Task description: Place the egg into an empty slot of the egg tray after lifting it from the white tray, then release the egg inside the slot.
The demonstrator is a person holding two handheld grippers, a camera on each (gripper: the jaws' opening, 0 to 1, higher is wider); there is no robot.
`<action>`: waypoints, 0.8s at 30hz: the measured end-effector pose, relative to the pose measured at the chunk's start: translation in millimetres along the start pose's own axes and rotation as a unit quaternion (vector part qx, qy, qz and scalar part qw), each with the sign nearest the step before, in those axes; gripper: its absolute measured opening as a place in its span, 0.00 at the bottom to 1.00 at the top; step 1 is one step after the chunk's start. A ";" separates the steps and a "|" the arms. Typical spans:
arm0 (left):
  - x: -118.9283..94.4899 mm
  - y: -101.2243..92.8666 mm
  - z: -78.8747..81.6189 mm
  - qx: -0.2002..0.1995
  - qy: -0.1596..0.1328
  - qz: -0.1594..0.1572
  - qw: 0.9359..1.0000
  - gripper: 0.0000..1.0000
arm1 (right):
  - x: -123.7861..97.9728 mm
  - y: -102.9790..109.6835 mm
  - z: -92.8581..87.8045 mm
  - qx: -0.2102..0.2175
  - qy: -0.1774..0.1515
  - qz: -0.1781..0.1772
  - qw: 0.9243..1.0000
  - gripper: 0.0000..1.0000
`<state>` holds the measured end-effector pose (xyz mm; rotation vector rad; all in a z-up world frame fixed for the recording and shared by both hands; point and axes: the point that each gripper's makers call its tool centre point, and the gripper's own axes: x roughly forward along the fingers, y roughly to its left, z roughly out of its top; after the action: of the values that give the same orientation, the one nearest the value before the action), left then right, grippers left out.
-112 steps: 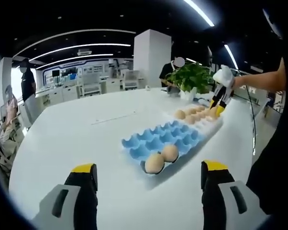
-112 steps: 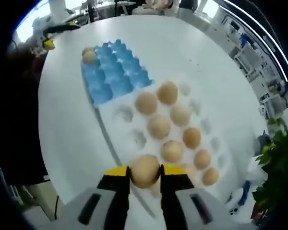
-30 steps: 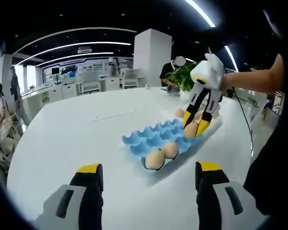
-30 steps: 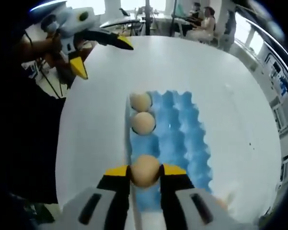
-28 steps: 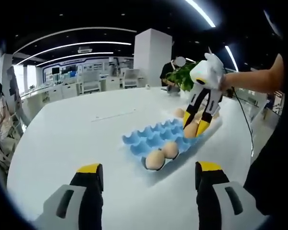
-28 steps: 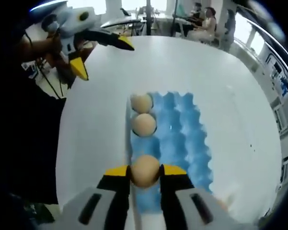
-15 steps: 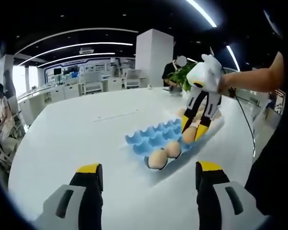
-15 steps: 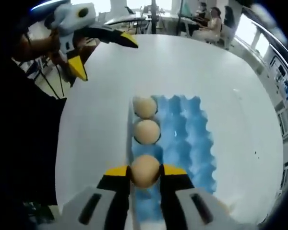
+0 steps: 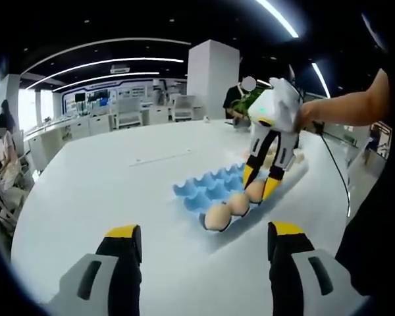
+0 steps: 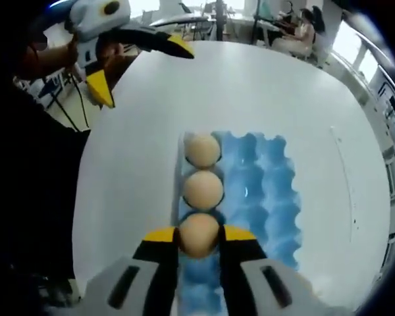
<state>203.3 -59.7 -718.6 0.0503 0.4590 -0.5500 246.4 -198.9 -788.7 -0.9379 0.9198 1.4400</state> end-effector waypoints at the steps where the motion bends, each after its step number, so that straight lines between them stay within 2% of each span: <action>1: 0.2 0.4 -1.0 0.000 0.001 0.000 1.000 0.79 | 0.5 -0.2 -0.6 0.001 0.001 0.001 1.000 0.24; 11: 0.2 1.4 -1.1 0.003 0.000 0.000 1.000 0.79 | 9.5 -4.1 -5.0 0.013 0.014 0.008 1.000 0.24; 15: -0.5 0.9 -0.6 0.001 -0.001 0.001 1.000 0.78 | 7.5 -4.1 -5.2 0.027 0.000 0.012 1.000 0.24; 20: -0.2 -1.2 -0.7 0.005 0.000 0.001 1.000 0.77 | 7.3 -2.8 -5.0 0.024 -0.008 0.012 1.000 0.25; 24: -0.6 -1.7 1.3 0.007 -0.002 0.003 1.000 0.77 | 6.2 -2.3 -5.0 0.015 -0.033 0.015 0.999 0.26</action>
<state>202.5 -61.1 -717.1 0.0642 0.4504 -0.5475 248.6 -201.1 -796.4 -0.8533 0.9073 1.4710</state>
